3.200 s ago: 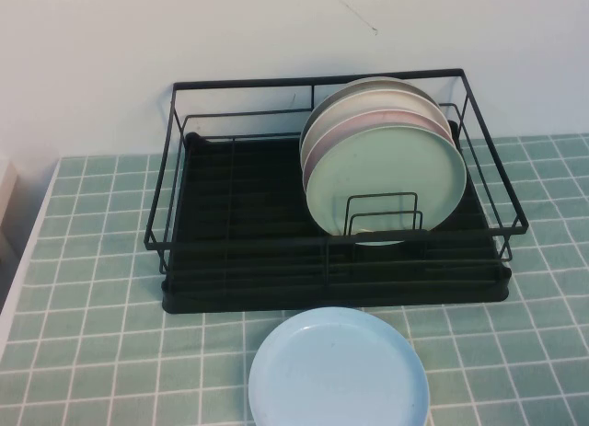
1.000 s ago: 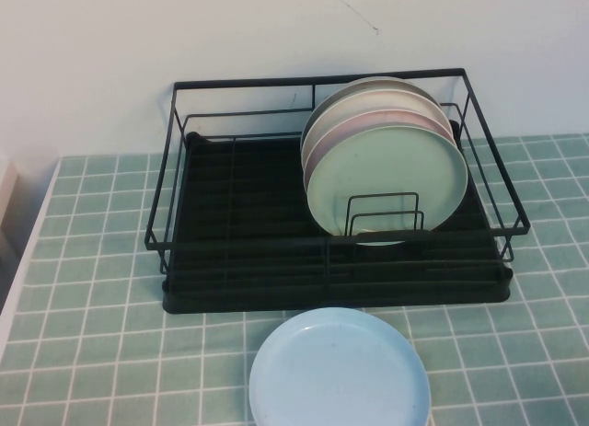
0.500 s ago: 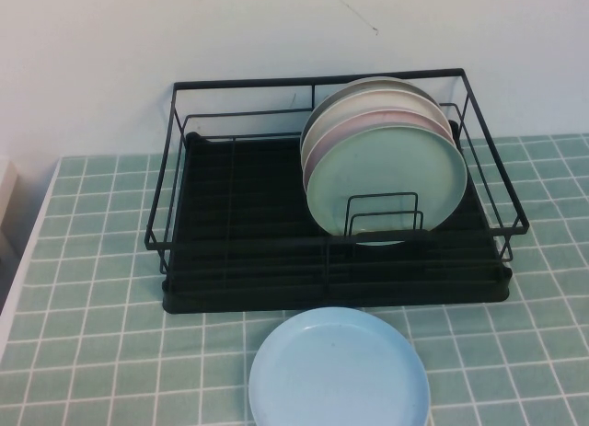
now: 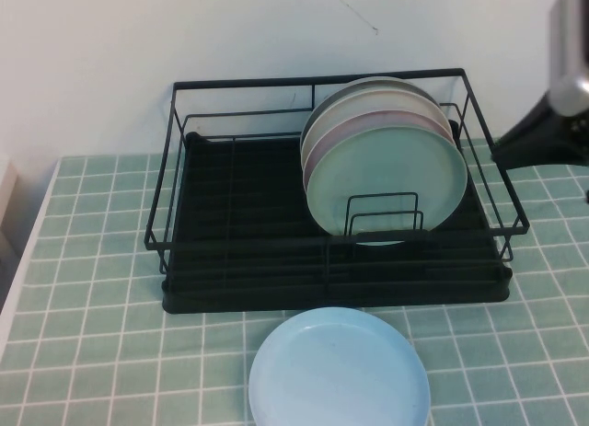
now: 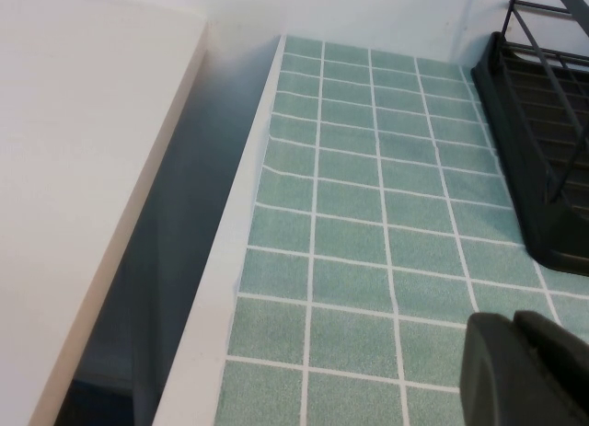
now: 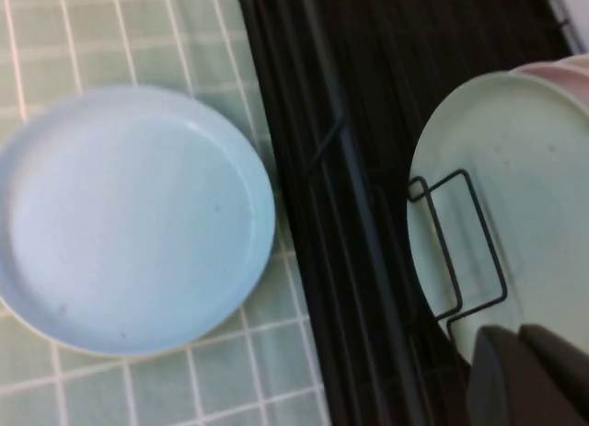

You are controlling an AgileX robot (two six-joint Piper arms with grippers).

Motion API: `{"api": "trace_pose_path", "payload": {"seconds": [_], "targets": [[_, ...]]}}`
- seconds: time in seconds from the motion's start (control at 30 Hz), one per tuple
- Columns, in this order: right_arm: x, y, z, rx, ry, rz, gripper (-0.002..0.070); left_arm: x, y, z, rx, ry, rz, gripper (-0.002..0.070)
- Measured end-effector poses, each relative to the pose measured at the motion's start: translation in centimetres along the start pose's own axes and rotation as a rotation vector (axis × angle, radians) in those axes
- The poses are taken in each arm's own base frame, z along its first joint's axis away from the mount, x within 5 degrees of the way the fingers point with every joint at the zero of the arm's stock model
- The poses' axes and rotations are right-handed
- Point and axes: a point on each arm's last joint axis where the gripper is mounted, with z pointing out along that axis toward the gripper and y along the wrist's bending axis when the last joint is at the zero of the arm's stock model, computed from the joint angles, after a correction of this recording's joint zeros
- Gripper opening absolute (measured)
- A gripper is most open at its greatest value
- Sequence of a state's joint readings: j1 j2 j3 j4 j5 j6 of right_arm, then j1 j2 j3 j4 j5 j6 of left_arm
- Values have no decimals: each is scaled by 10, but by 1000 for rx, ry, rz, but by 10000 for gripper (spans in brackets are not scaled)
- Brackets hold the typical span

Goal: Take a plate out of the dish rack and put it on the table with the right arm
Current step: Grasp the plate from the shelf

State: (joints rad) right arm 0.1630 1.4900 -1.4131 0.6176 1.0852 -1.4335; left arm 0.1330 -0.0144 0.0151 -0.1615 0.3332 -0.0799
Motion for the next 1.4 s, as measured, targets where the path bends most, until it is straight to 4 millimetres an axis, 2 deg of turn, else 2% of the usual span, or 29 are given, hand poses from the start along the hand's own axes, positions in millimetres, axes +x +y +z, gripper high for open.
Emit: {"api": "trace_pose_path", "payload": {"seconds": [0.1,0.23,0.33,0.43,0.5,0.63,0.77,1.4], "targets": [[-6,-22,26,-21,66,-31,-1,0,0,0,0,0,0,-3],[-2,-54,62,-52,92,-4,25,0,0,0,0,0,0,-3],[-4,-71,77,-62,61,12,139,0,0,0,0,0,0,-3],[-8,-76,87,-65,56,-18,265,0,0,0,0,0,0,-3],[-10,-76,91,-53,79,-73,294,0,0,0,0,0,0,-3],[-15,-76,95,-18,132,-223,258,0,0,0,0,0,0,-3],[-21,-79,98,40,113,-295,214,0,0,0,0,0,0,-3],[-4,-91,136,55,108,-302,209,0,0,0,0,0,0,-3]]}}
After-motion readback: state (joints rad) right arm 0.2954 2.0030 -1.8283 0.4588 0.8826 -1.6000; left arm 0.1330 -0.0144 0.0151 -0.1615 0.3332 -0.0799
